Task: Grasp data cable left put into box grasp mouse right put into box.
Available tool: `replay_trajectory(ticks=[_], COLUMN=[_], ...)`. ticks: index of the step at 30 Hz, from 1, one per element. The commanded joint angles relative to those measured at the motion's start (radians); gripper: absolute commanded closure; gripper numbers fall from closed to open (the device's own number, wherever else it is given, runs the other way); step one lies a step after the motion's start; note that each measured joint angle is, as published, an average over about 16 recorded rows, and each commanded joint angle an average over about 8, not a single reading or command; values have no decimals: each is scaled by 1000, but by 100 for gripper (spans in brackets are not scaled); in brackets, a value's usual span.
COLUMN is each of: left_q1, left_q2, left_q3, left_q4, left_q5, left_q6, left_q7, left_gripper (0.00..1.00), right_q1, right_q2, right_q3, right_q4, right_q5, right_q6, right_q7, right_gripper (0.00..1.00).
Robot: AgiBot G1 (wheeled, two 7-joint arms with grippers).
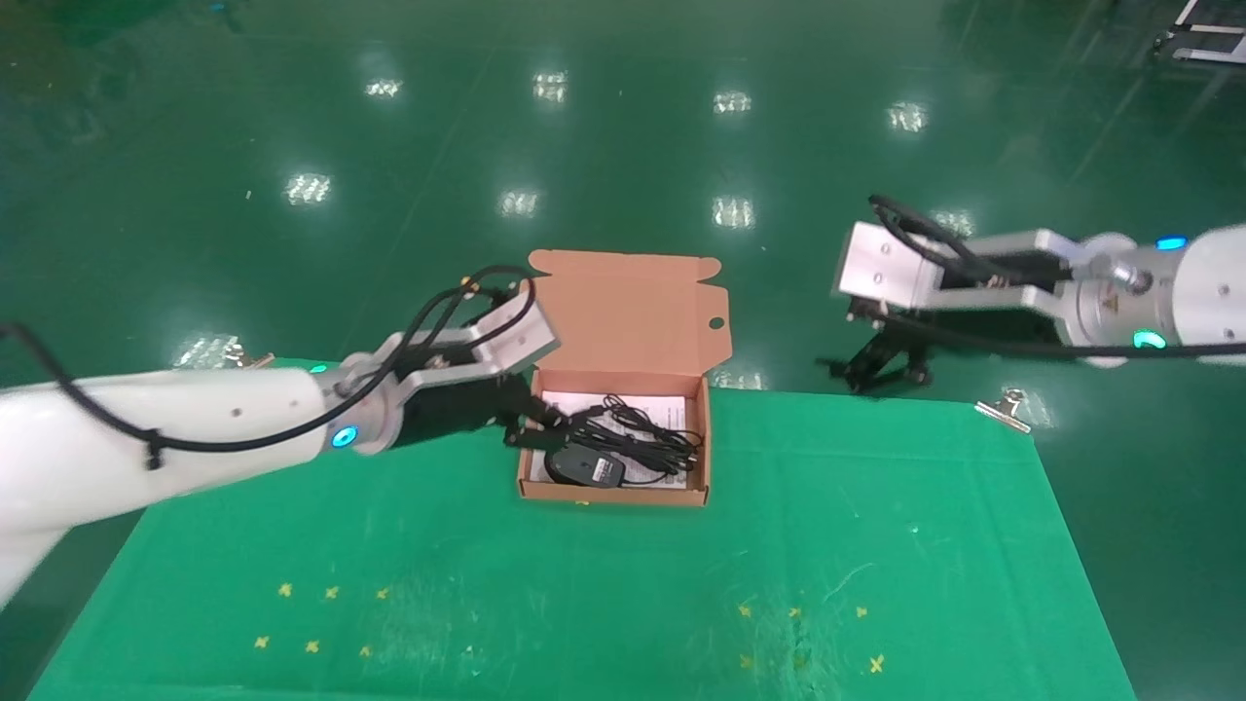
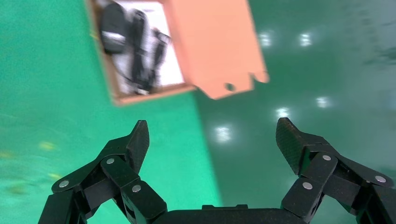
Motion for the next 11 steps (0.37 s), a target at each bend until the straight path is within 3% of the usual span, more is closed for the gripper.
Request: replay_trajectory(ticks=[1, 11], left_q1=[12, 64], left_q2=[-17, -87], left_q3=[-20, -106], left_q4=[-7, -36], left_q5=[-38, -202], left_q6=[29, 150], left_q7=[12, 65], left_gripper=[0, 0], right_q1=[-26, -136], right_q2=[4, 23], right_q3=[30, 158], right_q4=[-1, -5], right_q5=[35, 183], right_q6=[-21, -111], right_q7=[-13, -66], right_gripper=[0, 0])
